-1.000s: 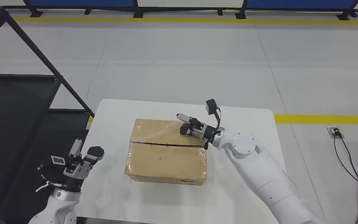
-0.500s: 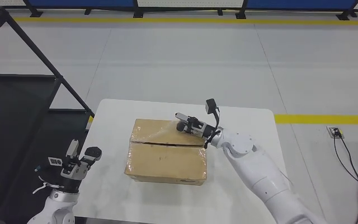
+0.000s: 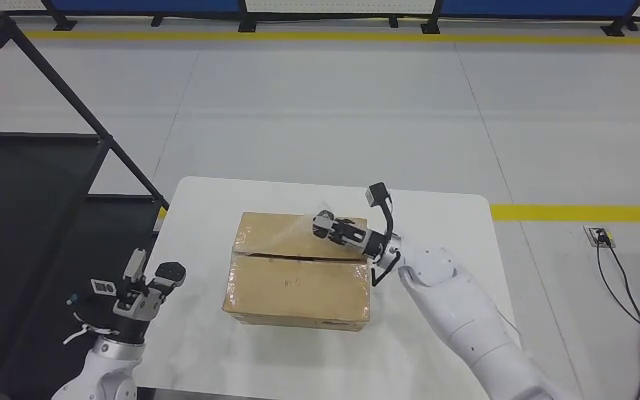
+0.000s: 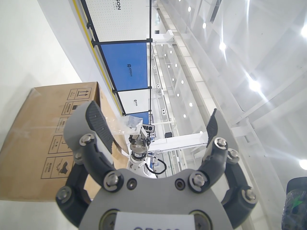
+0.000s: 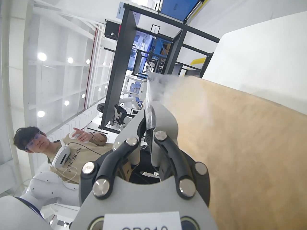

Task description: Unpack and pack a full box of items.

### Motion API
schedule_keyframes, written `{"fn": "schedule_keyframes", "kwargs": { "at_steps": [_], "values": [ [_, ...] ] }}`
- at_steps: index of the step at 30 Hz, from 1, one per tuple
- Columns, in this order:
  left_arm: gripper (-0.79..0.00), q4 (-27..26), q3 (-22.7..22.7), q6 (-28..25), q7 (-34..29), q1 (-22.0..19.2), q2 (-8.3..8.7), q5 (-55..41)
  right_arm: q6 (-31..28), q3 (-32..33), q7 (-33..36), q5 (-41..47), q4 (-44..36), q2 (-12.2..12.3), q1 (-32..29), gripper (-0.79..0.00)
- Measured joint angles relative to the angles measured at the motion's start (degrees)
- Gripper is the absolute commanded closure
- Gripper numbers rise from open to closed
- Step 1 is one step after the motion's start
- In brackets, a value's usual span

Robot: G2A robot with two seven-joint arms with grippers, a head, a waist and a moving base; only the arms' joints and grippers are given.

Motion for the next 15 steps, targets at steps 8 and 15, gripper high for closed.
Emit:
{"fn": "schedule_keyframes", "kwargs": {
  "at_steps": [8, 15],
  "values": [
    [-0.785, 0.13, 1.01, 0.3, 0.4, -0.31, 0.04, 1.0, -7.67, 0.52, 1.41, -2.91, -2.21, 0.29, -1.79, 0.0],
    [-0.785, -1.27, 2.06, 0.77, 0.55, -0.5, 0.08, 2.19, -10.48, 0.83, -1.73, -9.23, -5.24, 0.72, -3.69, 0.0]
  ]
}}
